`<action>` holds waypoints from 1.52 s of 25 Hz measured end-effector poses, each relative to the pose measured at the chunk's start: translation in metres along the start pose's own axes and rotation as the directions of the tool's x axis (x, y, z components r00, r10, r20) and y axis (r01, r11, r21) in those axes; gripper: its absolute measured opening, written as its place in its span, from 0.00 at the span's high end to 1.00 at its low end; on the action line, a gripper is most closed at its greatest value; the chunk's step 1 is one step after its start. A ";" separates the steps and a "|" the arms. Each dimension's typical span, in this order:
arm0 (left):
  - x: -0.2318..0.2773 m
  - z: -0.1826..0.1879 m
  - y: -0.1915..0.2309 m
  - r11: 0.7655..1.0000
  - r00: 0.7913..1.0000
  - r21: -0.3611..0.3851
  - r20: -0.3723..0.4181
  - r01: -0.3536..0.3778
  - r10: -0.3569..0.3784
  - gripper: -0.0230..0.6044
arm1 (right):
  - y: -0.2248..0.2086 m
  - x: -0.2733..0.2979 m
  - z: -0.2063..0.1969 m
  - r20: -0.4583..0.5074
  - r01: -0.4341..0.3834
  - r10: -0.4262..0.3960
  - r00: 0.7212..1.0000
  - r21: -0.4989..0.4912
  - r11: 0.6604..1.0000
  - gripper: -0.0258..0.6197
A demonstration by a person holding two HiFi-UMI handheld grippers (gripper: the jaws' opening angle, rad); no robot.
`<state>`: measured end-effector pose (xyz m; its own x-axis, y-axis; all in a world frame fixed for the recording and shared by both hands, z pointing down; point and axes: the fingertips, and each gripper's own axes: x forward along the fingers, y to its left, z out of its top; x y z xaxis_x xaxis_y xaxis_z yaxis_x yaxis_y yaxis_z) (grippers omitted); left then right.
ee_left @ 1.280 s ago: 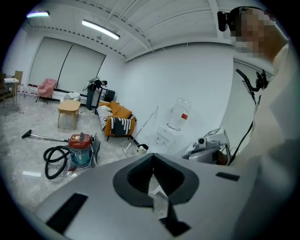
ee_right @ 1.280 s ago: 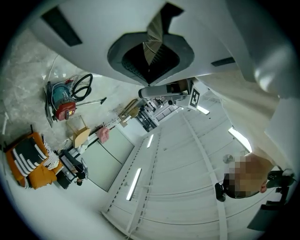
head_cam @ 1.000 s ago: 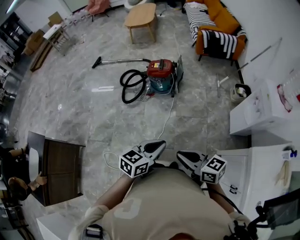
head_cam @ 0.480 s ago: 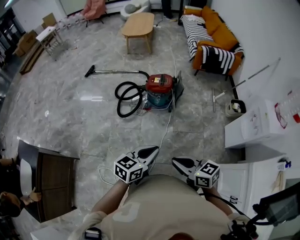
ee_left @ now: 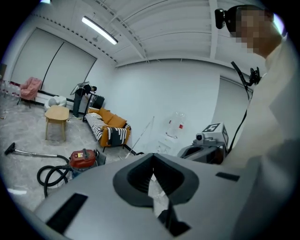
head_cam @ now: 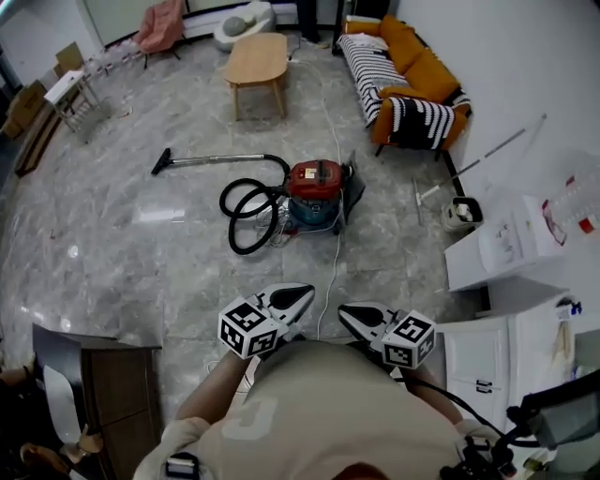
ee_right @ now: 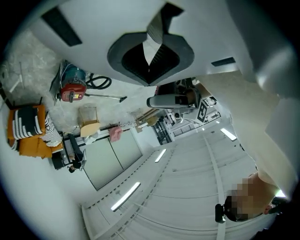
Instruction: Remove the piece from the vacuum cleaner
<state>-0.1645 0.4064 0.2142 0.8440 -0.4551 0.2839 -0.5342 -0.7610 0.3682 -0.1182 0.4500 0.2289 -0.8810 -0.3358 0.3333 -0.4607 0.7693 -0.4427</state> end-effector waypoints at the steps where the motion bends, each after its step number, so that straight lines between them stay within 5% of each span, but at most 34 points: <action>1: -0.001 0.000 0.004 1.000 1.000 0.001 -0.002 0.010 -0.010 0.96 | -0.002 0.003 0.002 0.002 0.018 -0.018 1.000 -0.003 1.000 0.96; 10: 0.010 0.001 0.038 0.999 0.999 -0.017 -0.035 0.029 -0.030 0.96 | -0.026 0.022 0.012 -0.006 0.098 -0.098 0.995 0.029 0.995 0.96; 17: 0.046 0.000 0.055 0.997 0.997 -0.070 -0.072 -0.007 0.002 0.96 | -0.067 0.035 0.018 -0.067 0.030 -0.027 0.997 0.040 0.999 0.96; 29: 0.165 0.054 0.081 0.991 0.989 -0.068 -0.102 -0.112 0.105 0.96 | -0.192 -0.005 0.057 -0.075 -0.062 0.069 0.995 0.094 0.994 0.96; 38: 0.246 0.077 0.095 0.977 0.968 0.019 -0.133 -0.214 0.215 0.96 | -0.266 -0.039 0.075 -0.066 -0.120 0.127 0.990 0.108 0.987 0.96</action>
<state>-0.0043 0.1866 0.2509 0.6956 -0.5420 0.4716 -0.7013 -0.6547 0.2819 0.0304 0.2179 0.2716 -0.9234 -0.1984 0.3287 -0.3609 0.7404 -0.5670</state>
